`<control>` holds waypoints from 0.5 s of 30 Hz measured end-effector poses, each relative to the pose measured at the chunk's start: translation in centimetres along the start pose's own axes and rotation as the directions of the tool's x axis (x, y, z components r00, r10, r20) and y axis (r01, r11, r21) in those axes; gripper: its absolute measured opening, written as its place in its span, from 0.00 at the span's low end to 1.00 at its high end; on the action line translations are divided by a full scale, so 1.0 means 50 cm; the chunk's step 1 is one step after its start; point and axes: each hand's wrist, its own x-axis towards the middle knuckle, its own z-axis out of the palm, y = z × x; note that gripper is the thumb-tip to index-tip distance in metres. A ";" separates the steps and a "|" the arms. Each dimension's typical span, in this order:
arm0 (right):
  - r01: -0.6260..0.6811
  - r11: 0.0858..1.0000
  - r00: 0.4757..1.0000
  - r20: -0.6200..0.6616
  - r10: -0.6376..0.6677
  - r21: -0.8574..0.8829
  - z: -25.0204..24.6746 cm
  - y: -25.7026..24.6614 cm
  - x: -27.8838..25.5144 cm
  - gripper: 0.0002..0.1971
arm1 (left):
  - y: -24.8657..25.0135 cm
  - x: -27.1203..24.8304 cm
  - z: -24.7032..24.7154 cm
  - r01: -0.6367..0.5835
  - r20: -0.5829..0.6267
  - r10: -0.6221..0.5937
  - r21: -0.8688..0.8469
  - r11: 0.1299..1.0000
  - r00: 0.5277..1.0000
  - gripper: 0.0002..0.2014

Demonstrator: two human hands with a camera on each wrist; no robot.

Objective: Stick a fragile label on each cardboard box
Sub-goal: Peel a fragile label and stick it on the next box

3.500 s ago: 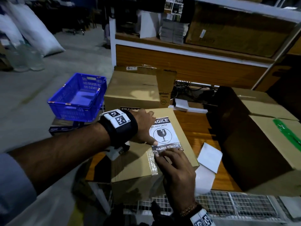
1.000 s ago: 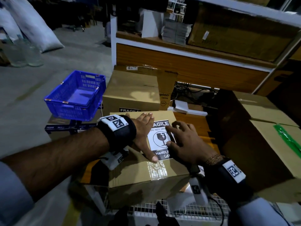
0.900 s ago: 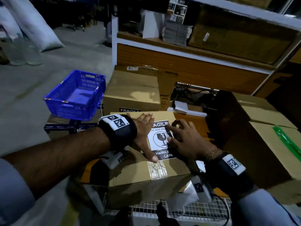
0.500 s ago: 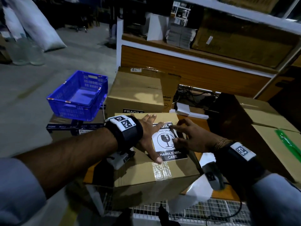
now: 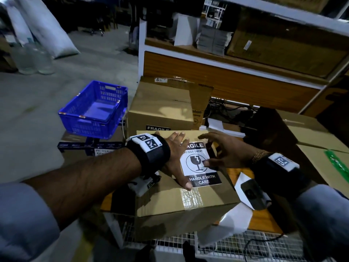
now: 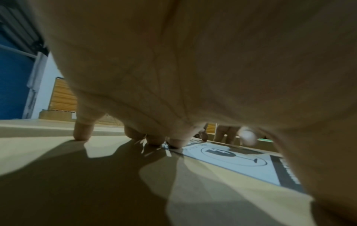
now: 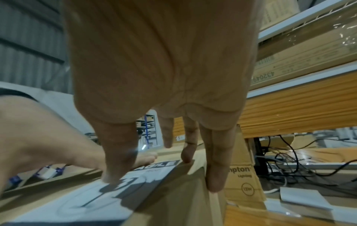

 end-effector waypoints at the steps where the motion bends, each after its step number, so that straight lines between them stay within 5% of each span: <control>1: 0.021 1.000 1.000 0.006 -0.021 0.004 0.004 0.002 -0.005 0.45 | 0.002 -0.003 -0.001 0.001 -0.001 -0.001 -0.006 1.000 1.000 0.79; 15: 0.010 0.997 0.993 0.119 0.000 -0.082 0.004 0.010 -0.005 0.67 | -0.002 -0.009 -0.001 -0.050 -0.062 0.047 -0.055 0.997 0.997 0.77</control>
